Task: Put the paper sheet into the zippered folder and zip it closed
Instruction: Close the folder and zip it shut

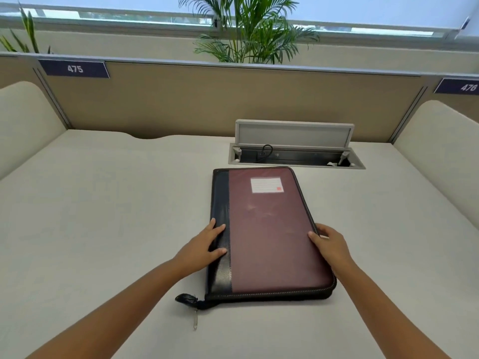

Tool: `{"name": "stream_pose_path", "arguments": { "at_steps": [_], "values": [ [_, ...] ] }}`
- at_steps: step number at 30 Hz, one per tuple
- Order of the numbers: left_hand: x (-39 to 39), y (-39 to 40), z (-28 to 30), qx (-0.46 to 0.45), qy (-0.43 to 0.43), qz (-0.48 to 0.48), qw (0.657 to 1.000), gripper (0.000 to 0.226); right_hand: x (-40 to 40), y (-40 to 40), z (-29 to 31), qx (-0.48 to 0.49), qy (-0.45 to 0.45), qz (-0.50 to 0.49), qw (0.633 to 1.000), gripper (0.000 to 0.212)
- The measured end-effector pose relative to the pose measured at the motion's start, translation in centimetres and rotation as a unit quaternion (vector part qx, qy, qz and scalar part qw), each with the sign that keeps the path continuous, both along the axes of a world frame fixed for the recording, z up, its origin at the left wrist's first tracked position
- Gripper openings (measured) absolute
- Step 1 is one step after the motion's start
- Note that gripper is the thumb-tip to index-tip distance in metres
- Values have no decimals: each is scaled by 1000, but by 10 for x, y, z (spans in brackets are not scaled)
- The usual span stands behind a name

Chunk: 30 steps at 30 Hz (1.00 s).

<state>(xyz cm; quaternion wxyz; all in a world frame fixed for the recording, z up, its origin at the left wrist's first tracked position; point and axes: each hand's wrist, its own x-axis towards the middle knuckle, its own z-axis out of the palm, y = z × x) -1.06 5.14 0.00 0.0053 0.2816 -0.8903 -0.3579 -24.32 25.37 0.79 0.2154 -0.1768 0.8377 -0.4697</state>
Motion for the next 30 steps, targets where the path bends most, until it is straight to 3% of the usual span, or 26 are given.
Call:
{"name": "stream_pose_path", "arguments": {
  "at_steps": [4,6,8,12,18,20,25,30],
  "values": [
    [18,3,-10,2,55,45,997,55,7,3,5,14,136,7,991,31],
    [34,7,-15,7,95,75,993,38,26,8,9,-17,176,41,983,20],
    [51,12,-19,5,117,92,989,15,54,15,8,-43,198,102,974,19],
    [76,21,-25,43,121,81,988,6,123,20,-7,-12,200,266,943,2],
    [103,29,-24,54,140,23,988,53,189,1,-25,24,102,325,940,25],
    [109,32,-25,20,141,-7,990,53,198,-6,-26,50,123,341,930,35],
    [113,38,-31,-22,151,4,988,26,206,-23,-26,83,153,348,921,47],
    [111,39,-36,-15,186,26,982,46,212,-28,-28,92,160,339,923,37]
  ]
}}
